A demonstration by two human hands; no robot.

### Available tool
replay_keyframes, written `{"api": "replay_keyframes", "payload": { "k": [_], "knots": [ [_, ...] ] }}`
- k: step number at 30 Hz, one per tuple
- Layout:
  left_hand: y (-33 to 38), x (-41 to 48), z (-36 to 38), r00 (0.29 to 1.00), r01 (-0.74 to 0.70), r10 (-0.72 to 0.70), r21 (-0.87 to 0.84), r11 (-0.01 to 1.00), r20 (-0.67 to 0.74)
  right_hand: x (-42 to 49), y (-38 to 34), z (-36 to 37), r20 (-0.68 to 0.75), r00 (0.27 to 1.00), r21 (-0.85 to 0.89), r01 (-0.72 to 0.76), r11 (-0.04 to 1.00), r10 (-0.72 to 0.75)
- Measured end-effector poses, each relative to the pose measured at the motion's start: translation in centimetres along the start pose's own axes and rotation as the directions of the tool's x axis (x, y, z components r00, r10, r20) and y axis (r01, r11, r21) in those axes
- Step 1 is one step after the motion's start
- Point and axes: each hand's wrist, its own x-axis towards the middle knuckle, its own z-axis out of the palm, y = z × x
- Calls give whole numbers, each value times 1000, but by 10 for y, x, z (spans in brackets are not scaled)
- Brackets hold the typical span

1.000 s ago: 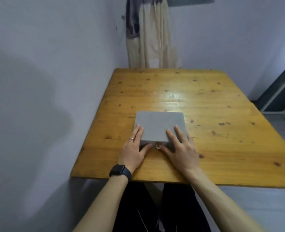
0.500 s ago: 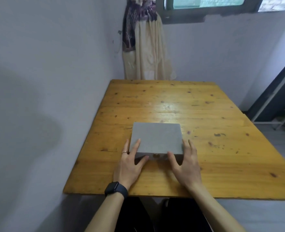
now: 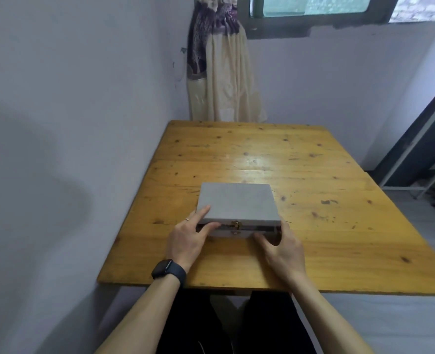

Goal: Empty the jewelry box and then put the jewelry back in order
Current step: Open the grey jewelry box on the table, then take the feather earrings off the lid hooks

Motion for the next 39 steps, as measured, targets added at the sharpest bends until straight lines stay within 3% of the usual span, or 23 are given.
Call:
{"api": "replay_keyframes", "payload": {
  "k": [4,13,17,24,36,39],
  "knots": [
    [23,25,-26,997,-37,45,124,992,-62,0,1,2,-7,1000,-10,-17,1000,17],
    [57,86,-52,993,9,-6,25,1000,-121,10,1,7,-42,998,-141,44,989,-50],
    [56,109,-48,991,-23,26,23,999,-132,24,3,3,46,998,-248,50,967,-40],
    [63,141,-23,967,76,-123,-208,975,-225,50,5,-11,212,976,-315,123,941,-56],
    [44,164,-6,968,124,-194,-370,921,-158,51,18,1,88,976,-467,215,858,-197],
    [39,166,-6,969,146,-210,-380,913,-131,53,17,0,154,973,-508,228,830,-173]
  ]
}}
